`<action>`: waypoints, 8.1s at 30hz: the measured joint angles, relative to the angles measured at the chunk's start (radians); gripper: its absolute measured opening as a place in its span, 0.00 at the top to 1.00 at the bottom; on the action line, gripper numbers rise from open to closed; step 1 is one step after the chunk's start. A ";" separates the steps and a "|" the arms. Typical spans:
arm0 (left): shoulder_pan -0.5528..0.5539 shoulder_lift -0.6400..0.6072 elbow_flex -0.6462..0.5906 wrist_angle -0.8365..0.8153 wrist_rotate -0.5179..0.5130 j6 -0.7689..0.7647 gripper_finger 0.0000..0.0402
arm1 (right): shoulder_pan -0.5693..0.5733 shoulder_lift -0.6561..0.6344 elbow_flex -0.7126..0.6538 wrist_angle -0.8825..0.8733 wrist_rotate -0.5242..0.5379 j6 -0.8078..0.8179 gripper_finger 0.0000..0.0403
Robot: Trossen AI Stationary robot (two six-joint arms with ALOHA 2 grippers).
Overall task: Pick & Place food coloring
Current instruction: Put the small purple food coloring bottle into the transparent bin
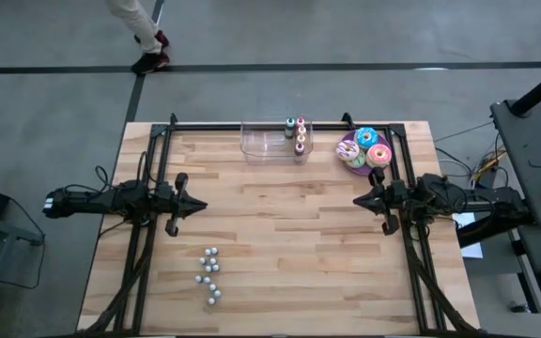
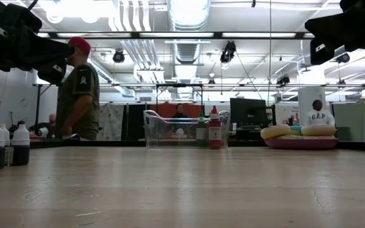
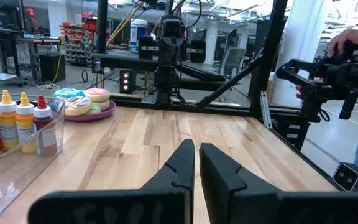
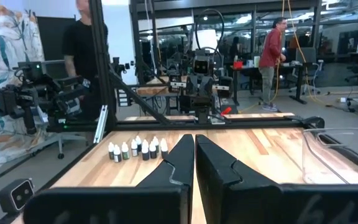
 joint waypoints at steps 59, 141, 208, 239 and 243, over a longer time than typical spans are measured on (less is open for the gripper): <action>0.000 0.000 0.000 0.000 0.000 0.000 1.00 | 0.000 -0.125 -0.067 -0.132 0.000 0.001 0.98; 0.000 0.000 0.000 0.008 -0.002 0.004 1.00 | -0.001 -0.102 -0.077 -0.136 0.000 -0.001 0.98; 0.000 0.012 0.230 0.419 -0.040 -0.360 1.00 | 0.000 -0.102 -0.076 -0.136 0.000 -0.005 0.98; 0.000 0.658 0.987 -0.265 -0.131 -0.245 0.51 | -0.001 -0.102 -0.076 -0.136 0.000 -0.005 0.98; 0.000 0.750 1.092 -0.400 -0.104 -0.225 0.49 | 0.000 -0.102 -0.076 -0.136 0.000 -0.005 0.98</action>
